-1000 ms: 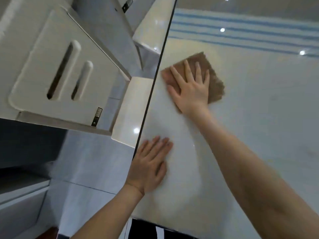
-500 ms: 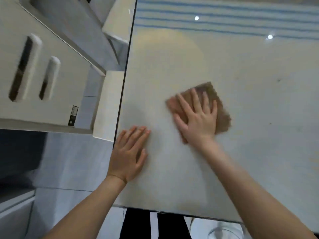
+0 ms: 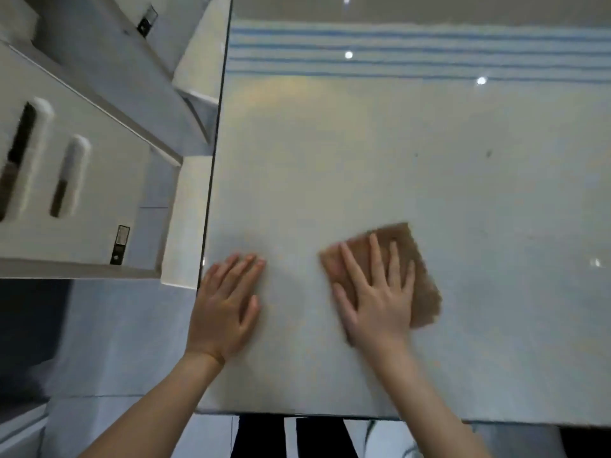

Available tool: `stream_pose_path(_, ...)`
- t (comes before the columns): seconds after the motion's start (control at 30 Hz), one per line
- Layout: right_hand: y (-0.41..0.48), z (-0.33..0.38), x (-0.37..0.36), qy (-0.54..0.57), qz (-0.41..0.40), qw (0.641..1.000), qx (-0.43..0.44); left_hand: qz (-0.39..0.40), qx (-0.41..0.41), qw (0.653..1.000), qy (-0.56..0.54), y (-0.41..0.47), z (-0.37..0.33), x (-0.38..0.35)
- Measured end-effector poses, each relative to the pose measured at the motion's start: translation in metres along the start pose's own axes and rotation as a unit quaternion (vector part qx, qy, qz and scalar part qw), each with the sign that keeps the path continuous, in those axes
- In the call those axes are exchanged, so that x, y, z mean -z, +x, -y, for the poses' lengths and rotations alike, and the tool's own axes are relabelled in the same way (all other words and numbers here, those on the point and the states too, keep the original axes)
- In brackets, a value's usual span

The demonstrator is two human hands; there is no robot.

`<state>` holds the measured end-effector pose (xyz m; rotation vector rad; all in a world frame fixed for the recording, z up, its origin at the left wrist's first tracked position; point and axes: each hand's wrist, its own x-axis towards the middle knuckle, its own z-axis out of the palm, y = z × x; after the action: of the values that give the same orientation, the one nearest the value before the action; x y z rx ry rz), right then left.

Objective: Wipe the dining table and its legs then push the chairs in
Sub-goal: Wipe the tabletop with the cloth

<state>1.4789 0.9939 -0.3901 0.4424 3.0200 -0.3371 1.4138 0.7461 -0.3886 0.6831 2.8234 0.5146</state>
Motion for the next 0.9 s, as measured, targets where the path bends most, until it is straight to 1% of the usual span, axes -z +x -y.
stream_pose_path(0.07,-0.068,-0.003,0.0,-0.01,0.021,1.0,0.006,-0.005,0.0,1.0,-0.002,0.002,-0.002,0.001)
stream_pose_path(0.1,-0.083,-0.005,0.0,-0.016,0.033,0.999,0.008,-0.005,-0.002,1.0,-0.005,0.003,-0.004,0.001)
stream_pose_path(0.17,-0.067,-0.009,-0.002,-0.002,0.04,0.999,0.025,-0.009,-0.008,1.0,-0.005,0.004,-0.006,0.003)
stream_pose_path(0.23,-0.005,-0.01,0.0,0.017,0.001,0.999,0.029,-0.011,-0.011,1.0,-0.003,0.004,-0.006,0.002)
stream_pose_path(0.27,0.038,-0.011,0.002,0.019,-0.022,0.999,0.018,-0.012,-0.011,1.0,-0.003,0.004,-0.005,0.001)
stream_pose_path(0.33,0.136,-0.019,0.007,0.02,-0.042,0.998,-0.036,-0.009,-0.011,1.0,-0.001,0.004,-0.004,-0.001)
stream_pose_path(0.4,0.222,-0.03,0.016,0.016,-0.045,0.995,-0.091,-0.003,-0.01,1.0,0.001,0.002,-0.002,-0.002)
stream_pose_path(0.47,0.286,-0.042,0.024,0.008,-0.037,0.992,-0.118,-0.002,-0.006,1.0,0.001,0.003,-0.001,-0.002)
stream_pose_path(0.57,0.325,-0.053,0.035,0.008,-0.017,0.992,-0.127,0.001,-0.009,1.0,-0.005,0.003,-0.001,-0.003)
stream_pose_path(0.63,0.305,-0.052,0.033,0.008,-0.029,0.993,-0.111,0.004,-0.008,1.0,0.0,0.004,-0.001,-0.002)
stream_pose_path(0.7,0.241,-0.051,0.025,0.011,-0.061,0.994,-0.086,0.005,-0.008,1.0,0.006,0.005,-0.002,-0.002)
stream_pose_path(0.77,0.143,-0.047,0.017,0.017,-0.075,0.995,-0.063,0.0,-0.007,1.0,0.011,0.003,-0.002,-0.002)
stream_pose_path(0.9,-0.062,-0.04,0.005,0.001,-0.008,0.998,-0.06,-0.005,-0.008,1.0,0.021,0.003,-0.004,0.0)
